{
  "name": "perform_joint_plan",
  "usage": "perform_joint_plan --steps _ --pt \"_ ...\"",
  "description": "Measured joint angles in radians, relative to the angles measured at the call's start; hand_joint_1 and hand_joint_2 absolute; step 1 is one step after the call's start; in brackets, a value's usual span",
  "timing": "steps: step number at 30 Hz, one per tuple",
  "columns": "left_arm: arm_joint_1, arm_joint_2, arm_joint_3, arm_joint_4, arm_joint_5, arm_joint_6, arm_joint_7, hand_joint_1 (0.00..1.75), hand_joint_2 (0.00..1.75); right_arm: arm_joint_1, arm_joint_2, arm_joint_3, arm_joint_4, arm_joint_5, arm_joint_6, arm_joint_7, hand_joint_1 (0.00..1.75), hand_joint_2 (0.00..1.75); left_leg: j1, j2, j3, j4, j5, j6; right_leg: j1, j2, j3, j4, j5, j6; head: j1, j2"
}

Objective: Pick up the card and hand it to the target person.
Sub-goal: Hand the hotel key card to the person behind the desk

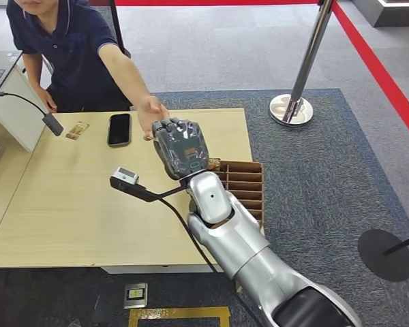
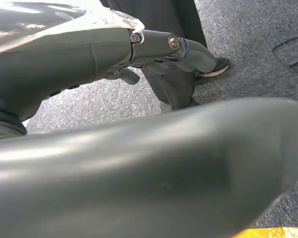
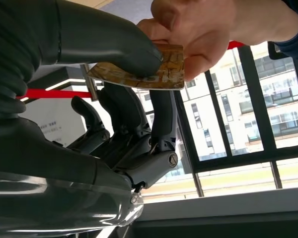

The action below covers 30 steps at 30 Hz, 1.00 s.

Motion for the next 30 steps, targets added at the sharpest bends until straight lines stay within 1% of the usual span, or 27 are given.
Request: perform_joint_plan --steps 4,5,8,9,10,13,20,30 --pt "0.000 0.000 0.000 0.000 0.000 0.000 0.000 0.00 0.00 -0.005 0.001 0.030 0.024 -0.026 0.005 0.014 1.43 1.75 0.000 0.000 0.000 0.000 0.000 0.000 0.000 0.000 0.000 0.000 0.000 0.000 0.000 0.000" --pt "0.000 0.000 0.000 0.000 0.000 0.000 0.000 0.00 0.00 -0.005 0.001 0.037 0.028 -0.030 0.005 0.018 1.29 1.75 0.000 0.000 0.000 0.000 0.000 0.000 0.000 0.000 0.000 0.000 0.000 0.000 0.000 0.000" --pt "0.000 0.000 0.000 0.001 0.000 0.000 0.000 0.00 0.00 -0.007 0.001 0.052 0.039 -0.034 0.006 0.024 0.25 1.75 0.000 0.000 -0.001 0.000 0.000 0.000 0.000 0.000 -0.001 0.000 0.000 0.000 0.000 0.000" --pt "0.000 0.000 0.000 0.001 0.000 0.000 0.000 0.00 0.00 -0.008 0.001 0.055 0.043 -0.035 0.006 0.024 0.03 1.75 0.000 0.000 -0.001 0.000 0.000 0.000 0.000 0.000 -0.001 0.000 0.000 0.000 0.000 0.000" --pt "0.000 0.000 0.000 0.001 0.000 0.000 0.000 0.00 0.00 -0.009 0.001 0.058 0.046 -0.035 0.006 0.025 0.00 1.31 0.000 0.000 -0.001 0.000 0.000 0.000 0.000 0.000 -0.001 0.000 0.000 0.000 0.000 0.000" --pt "0.000 0.000 0.000 0.002 0.000 0.000 0.000 0.00 0.00 -0.010 0.001 0.069 0.055 -0.037 0.007 0.030 0.00 0.00 0.000 0.000 -0.001 0.000 0.000 0.000 0.000 0.000 -0.001 0.000 0.000 0.000 0.000 0.000" --pt "0.000 -0.001 0.000 0.004 0.000 0.002 0.000 0.00 0.00 -0.015 0.001 0.102 0.063 -0.054 -0.011 0.069 0.00 0.00 0.000 0.000 -0.001 0.000 0.000 0.000 0.000 0.000 -0.001 0.000 0.000 0.000 0.000 0.000" --pt "0.000 -0.001 0.000 0.004 0.003 0.002 0.000 0.00 0.00 -0.031 -0.001 0.103 0.074 -0.042 -0.061 0.074 0.00 0.00 0.000 0.000 -0.001 0.000 0.000 0.000 0.000 0.000 -0.001 0.000 0.000 0.000 0.000 0.000"
